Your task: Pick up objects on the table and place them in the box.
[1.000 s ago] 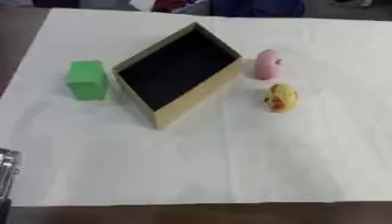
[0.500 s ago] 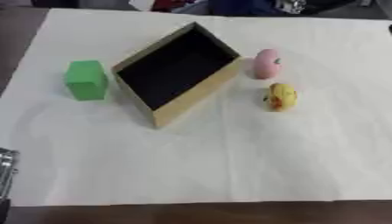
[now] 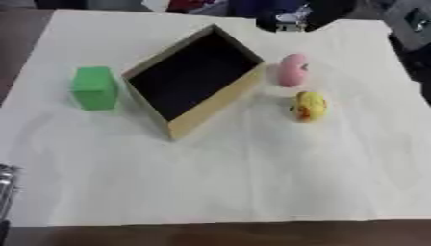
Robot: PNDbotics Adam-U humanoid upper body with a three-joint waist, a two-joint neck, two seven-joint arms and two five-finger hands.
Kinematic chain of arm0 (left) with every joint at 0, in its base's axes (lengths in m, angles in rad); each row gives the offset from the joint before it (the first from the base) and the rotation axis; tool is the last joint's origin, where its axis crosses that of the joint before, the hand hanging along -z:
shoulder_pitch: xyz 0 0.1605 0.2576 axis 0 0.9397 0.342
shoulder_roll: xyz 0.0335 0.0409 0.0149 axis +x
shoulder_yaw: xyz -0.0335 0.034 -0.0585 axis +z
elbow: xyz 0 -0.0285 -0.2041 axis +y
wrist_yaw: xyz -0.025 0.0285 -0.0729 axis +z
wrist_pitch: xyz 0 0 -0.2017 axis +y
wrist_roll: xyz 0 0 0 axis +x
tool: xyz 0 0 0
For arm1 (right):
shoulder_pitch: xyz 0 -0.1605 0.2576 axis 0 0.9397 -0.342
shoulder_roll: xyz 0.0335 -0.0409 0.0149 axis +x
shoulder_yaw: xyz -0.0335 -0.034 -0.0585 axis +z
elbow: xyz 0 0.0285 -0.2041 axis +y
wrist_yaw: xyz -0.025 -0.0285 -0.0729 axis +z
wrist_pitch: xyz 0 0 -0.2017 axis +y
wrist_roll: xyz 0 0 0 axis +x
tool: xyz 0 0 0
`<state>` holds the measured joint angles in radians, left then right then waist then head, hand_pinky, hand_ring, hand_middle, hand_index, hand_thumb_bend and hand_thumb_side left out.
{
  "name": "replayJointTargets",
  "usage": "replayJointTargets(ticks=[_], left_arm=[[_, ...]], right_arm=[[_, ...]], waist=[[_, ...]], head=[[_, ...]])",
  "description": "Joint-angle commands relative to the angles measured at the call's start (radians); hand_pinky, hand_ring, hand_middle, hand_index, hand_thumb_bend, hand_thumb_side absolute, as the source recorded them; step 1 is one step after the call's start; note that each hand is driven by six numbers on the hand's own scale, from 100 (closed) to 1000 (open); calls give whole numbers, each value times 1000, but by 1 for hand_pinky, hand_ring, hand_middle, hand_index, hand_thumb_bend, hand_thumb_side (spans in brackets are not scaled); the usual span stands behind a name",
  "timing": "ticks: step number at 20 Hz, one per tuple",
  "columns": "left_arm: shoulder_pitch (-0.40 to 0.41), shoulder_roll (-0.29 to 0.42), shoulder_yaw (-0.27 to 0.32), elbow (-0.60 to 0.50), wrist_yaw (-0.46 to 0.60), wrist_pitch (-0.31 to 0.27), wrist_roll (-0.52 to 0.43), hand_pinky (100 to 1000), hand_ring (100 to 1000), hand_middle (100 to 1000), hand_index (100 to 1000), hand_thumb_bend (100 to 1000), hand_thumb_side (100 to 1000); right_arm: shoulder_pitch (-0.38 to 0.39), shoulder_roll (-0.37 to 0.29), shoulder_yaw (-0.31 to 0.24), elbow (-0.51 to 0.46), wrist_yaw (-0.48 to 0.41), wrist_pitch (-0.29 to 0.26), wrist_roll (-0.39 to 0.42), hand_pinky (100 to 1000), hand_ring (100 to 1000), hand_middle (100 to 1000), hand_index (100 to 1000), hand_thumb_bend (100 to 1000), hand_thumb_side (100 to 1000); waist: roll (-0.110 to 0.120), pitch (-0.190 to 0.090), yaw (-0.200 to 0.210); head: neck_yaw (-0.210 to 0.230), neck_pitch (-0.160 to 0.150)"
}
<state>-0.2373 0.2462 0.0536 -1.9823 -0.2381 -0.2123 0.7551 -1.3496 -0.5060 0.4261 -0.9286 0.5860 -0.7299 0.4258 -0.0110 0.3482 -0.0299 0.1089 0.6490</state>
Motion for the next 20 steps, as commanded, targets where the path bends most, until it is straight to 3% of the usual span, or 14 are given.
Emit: replayJointTargets(ticks=[1,9,20], left_arm=[[-7,12,2,-18,1,-1,-3,750,636,630,835,254,1000],[-8,10,2,-18,1,-1,-4,751,636,630,835,253,1000],[-12,9,3,-18,-2,-1,-4,751,636,630,833,256,1000]], right_arm=[[-18,-21,-3,-3,33,-68,70,957,1000,882,917,555,1000],[27,-65,12,-43,45,-73,141,953,1000,857,920,593,1000],[110,-138,21,-141,48,28,186,967,1000,855,925,522,978]], waist=[[2,-25,-1],[4,-20,-5],[3,-15,-9]], head=[[0,-9],[3,-12],[6,-19]])
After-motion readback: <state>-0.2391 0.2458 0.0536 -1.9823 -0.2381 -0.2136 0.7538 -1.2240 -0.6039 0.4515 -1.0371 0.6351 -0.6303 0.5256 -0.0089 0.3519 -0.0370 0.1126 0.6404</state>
